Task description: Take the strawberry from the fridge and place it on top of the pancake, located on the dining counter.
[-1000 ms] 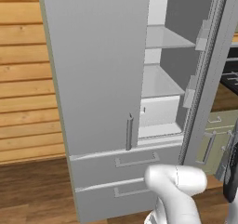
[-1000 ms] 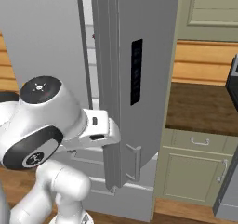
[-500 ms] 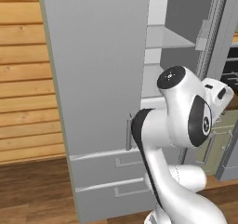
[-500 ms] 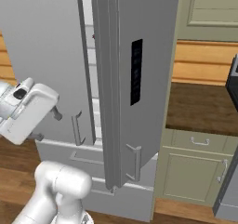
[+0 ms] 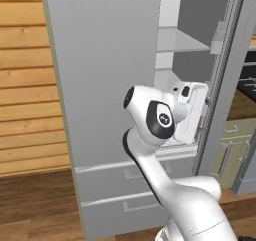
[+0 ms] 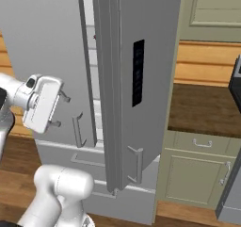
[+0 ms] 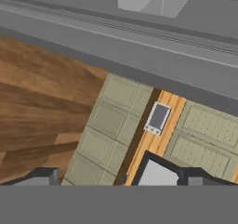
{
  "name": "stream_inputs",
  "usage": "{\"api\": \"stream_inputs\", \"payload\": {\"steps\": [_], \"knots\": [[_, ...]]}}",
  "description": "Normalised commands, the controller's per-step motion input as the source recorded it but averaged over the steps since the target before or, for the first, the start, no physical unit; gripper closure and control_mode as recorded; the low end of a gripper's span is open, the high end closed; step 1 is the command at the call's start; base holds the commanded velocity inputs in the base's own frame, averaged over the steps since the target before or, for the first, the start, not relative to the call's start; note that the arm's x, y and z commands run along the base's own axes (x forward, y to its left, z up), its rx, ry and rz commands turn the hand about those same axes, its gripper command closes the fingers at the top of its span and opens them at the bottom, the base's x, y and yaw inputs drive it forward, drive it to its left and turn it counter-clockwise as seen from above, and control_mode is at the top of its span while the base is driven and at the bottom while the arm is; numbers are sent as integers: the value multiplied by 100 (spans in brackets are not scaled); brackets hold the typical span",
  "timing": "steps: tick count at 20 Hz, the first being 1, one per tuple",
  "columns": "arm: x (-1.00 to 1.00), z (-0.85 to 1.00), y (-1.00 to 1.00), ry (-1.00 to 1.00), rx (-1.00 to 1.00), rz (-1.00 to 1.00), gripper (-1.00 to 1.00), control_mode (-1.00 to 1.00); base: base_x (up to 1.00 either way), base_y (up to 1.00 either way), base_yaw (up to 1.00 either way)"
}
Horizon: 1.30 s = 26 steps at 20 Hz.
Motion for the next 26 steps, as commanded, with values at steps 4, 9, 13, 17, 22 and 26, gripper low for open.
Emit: {"api": "stream_inputs", "payload": {"steps": [4, 9, 13, 17, 22, 26], "knots": [[78, -11, -33, -3, -8, 4, -100, -100, 0, 0, 0], [67, -8, -25, -9, -8, 5, -100, -100, 0, 0, 0], [25, 0, -50, -12, -4, 4, -100, -100, 0, 0, 0], [8, 0, -62, -13, -2, 3, -100, -100, 0, 0, 0], [-10, 0, -68, -15, -1, 1, -100, -100, 0, 0, 0], [-24, 0, -77, -14, 0, 0, -100, -100, 0, 0, 0]]}}
